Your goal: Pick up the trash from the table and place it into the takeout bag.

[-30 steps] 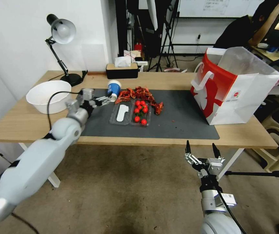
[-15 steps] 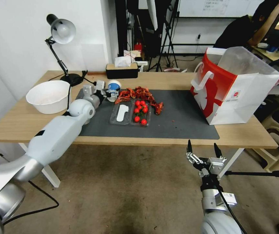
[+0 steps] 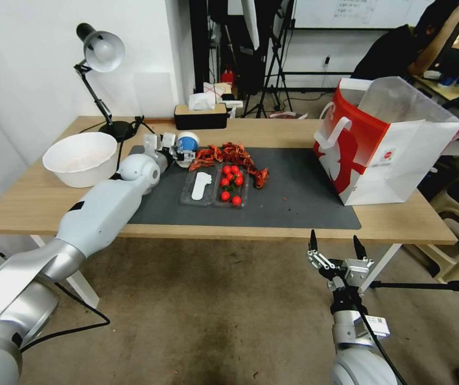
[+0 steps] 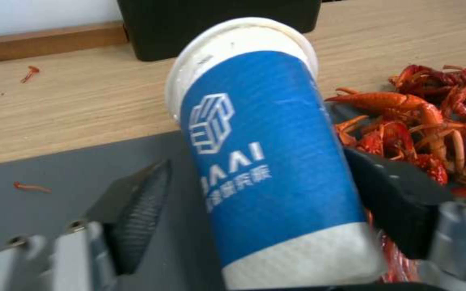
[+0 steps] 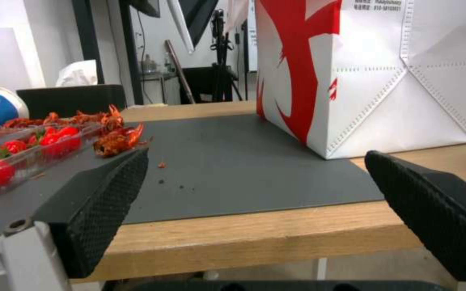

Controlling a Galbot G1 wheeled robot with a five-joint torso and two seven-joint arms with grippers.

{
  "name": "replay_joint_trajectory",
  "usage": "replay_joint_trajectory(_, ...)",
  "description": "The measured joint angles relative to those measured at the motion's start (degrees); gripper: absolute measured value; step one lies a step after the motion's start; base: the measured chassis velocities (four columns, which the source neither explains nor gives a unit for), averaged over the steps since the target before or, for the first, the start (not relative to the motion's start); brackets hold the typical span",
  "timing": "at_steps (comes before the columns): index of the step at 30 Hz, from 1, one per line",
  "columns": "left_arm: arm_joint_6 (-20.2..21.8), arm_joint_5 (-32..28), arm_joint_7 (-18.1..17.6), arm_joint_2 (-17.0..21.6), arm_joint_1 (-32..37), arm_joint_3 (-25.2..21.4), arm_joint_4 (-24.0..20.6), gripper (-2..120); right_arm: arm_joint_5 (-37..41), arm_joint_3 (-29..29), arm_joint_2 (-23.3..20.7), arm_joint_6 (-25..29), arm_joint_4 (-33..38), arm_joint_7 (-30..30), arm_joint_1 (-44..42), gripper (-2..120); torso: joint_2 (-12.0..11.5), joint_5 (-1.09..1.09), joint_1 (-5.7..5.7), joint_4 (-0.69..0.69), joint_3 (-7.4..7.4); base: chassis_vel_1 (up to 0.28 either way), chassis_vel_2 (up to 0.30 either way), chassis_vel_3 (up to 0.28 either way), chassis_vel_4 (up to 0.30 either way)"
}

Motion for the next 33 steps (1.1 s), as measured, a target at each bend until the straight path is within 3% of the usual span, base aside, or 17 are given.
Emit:
replay_joint_trajectory(4, 0.13, 0.06, -0.01, 0.00, 0.00, -0.05, 0.02, 67, 0.00, 0.00, -0.01, 0.00, -0.06, 0.05, 0.01, 100, 0.01, 0.00, 0.00, 0.00, 0.00, 0.000, 0.000, 0.000, 0.000)
replay_joint_trajectory(6, 0.13, 0.06, -0.01, 0.00, 0.00, -0.05, 0.02, 67, 0.00, 0.00, -0.01, 0.00, -0.06, 0.05, 0.01, 100, 0.01, 0.00, 0.00, 0.00, 0.00, 0.000, 0.000, 0.000, 0.000)
replay_joint_trajectory(8, 0.24, 0.15, -0.01, 0.13, 0.12, -0.15, -0.10, 50, 0.02, 0.00, -0.05, 0.01, -0.08, 0.13, 0.02, 100, 0.01, 0.00, 0.00, 0.00, 0.00, 0.000, 0.000, 0.000, 0.000)
replay_joint_trajectory(10, 0.24, 0.19, -0.01, 0.17, 0.20, -0.17, -0.14, 47, 0.02, 0.00, -0.05, 0.01, -0.08, 0.15, 0.02, 100, 0.01, 0.00, 0.00, 0.00, 0.00, 0.000, 0.000, 0.000, 0.000)
replay_joint_trajectory(14, -0.73, 0.30, 0.30, 0.40, 0.48, -0.18, -0.69, 27, 0.02, 0.00, -0.05, 0.03, -0.08, 0.19, -0.02, 100, 0.01, 0.00, 0.00, 0.00, 0.00, 0.000, 0.000, 0.000, 0.000)
replay_joint_trajectory(20, -3.12, 0.74, 1.29, 0.45, 0.28, 0.20, -1.47, 7, 0.02, -0.01, 0.07, 0.05, 0.00, 0.23, -0.04, 100, 0.01, -0.01, 0.00, 0.00, 0.00, 0.000, 0.000, 0.000, 0.000)
replay_joint_trajectory(25, -5.94, 0.84, 1.69, 0.30, -0.92, 0.84, -2.77, 2, 0.02, -0.01, 0.18, 0.09, 0.03, 0.24, -0.07, 100, 0.01, 0.00, 0.00, 0.00, 0.00, 0.000, 0.000, 0.000, 0.000)
replay_joint_trajectory(27, -9.21, 1.14, 3.00, 0.00, -2.29, 1.93, -4.34, 2, 0.00, -0.01, 0.26, 0.13, 0.04, 0.25, -0.07, 100, 0.01, 0.00, 0.00, 0.01, 0.00, 0.000, 0.000, 0.000, 0.000)
replay_joint_trajectory(33, -15.34, -4.11, 6.43, -2.48, -6.01, 5.54, -8.94, 2, -0.11, -0.01, 0.44, 0.29, 0.08, 0.27, -0.13, 100, 0.01, 0.02, 0.00, -0.02, 0.00, 0.000, 0.000, 0.000, 0.000)
